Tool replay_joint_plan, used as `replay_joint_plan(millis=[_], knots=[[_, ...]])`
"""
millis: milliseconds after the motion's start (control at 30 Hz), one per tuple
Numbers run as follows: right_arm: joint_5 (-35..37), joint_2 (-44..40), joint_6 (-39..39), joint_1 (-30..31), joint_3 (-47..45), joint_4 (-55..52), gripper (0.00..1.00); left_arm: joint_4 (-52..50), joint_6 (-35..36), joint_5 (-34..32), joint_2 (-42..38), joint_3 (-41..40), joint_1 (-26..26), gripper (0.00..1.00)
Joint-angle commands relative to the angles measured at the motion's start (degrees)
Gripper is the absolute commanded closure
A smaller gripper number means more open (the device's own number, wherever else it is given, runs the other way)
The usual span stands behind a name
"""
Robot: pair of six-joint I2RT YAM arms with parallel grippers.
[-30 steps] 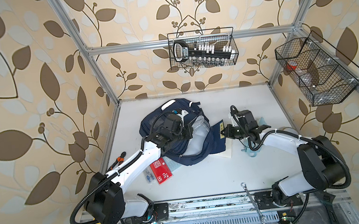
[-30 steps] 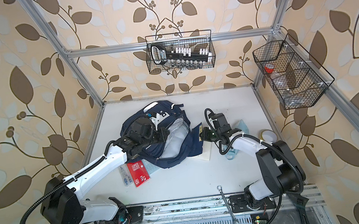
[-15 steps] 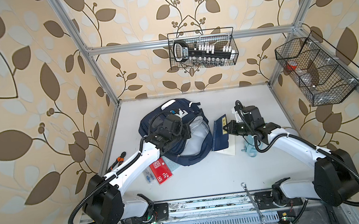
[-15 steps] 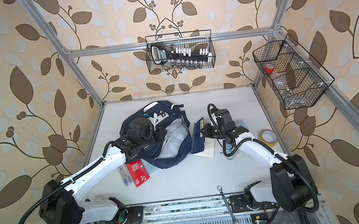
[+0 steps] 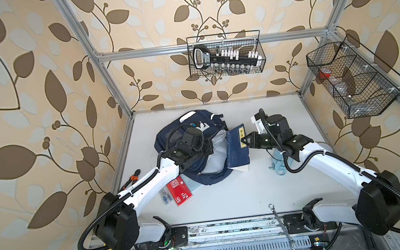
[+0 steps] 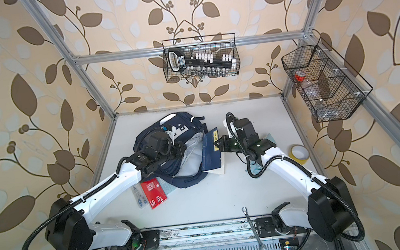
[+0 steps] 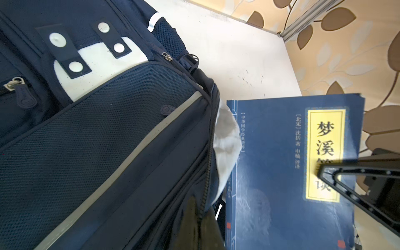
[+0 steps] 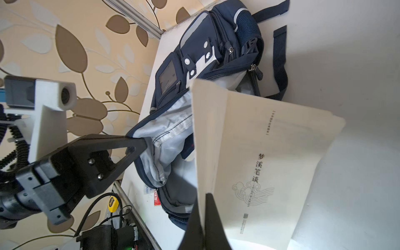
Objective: Pack books, pencil case, and school supplies into a backpack
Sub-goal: Pick up the book from the center of the table, then place the book in the student bag.
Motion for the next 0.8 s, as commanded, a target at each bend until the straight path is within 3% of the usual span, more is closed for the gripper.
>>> replay_joint_plan(millis=[0,233,600,633,767], knots=[[-3.2,-0.3,2.5,0.8,0.1,4.4,1.0,5.3,-0.9,-1.6,-0.2,0.9,0.9,1.0],[-5.2,5.0,6.2,0.8,-8.2,14.0,1.0,8.3,-3.5,1.3,-1.4,0.2,0.9,1.0],[-3.5,18.4,5.7,0.7,-7.4,16.8,1.0,8.9,-4.3,3.2,-2.2,-0.2,0.9,1.0],[-3.5,19.5,5.5,0.8,-7.1,16.6,0.96,9.0,-4.4,3.5,-2.0,-0.3,0.9,1.0],[-1.2,20.2,3.4,0.9,-6.0,13.1,0.59,9.5,-4.8,4.5,-1.7,-0.8,0.9,1.0]])
